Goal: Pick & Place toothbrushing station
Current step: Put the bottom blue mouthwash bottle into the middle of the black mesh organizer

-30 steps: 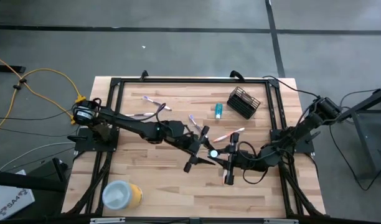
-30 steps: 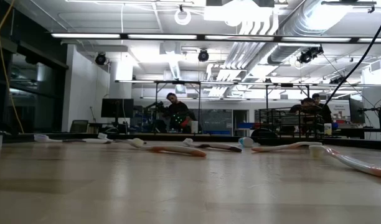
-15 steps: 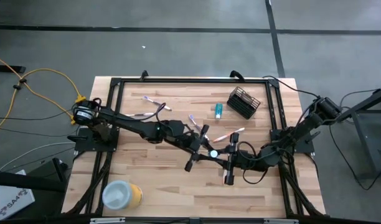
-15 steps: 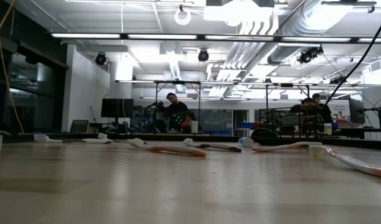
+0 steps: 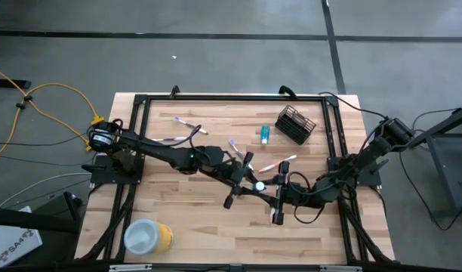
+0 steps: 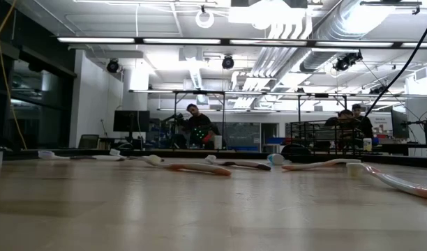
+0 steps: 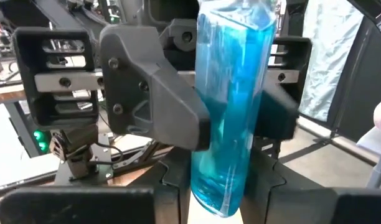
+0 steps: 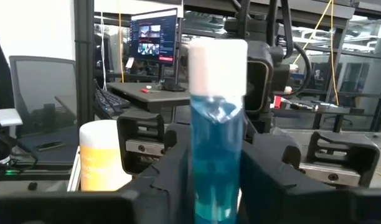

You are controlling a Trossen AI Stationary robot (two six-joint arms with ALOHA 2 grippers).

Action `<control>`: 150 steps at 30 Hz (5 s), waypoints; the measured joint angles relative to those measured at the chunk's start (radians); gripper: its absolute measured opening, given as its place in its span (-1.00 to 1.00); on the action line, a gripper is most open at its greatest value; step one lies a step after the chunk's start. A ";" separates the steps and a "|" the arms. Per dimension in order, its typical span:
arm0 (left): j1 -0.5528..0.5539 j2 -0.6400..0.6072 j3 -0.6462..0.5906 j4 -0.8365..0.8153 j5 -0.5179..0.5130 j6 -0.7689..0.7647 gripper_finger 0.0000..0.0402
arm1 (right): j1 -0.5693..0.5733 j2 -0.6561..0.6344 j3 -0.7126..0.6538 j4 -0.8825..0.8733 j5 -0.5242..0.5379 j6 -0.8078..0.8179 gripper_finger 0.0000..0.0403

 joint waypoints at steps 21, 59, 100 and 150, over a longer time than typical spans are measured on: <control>-0.016 0.000 0.000 -0.067 -0.005 -0.013 -0.59 | 0.023 -0.052 0.000 0.003 0.007 -0.025 -0.14; -0.080 0.000 0.000 -0.355 -0.032 -0.126 -0.59 | -0.024 -0.057 0.000 -0.405 -0.161 0.413 -0.01; -0.083 0.000 0.000 -0.404 -0.065 -0.129 -0.59 | -0.083 -0.022 0.000 -0.357 -0.280 0.404 -0.15; -0.085 0.000 0.000 -0.392 -0.064 -0.091 -0.37 | -0.050 -0.025 0.000 -0.484 -0.320 0.581 -0.58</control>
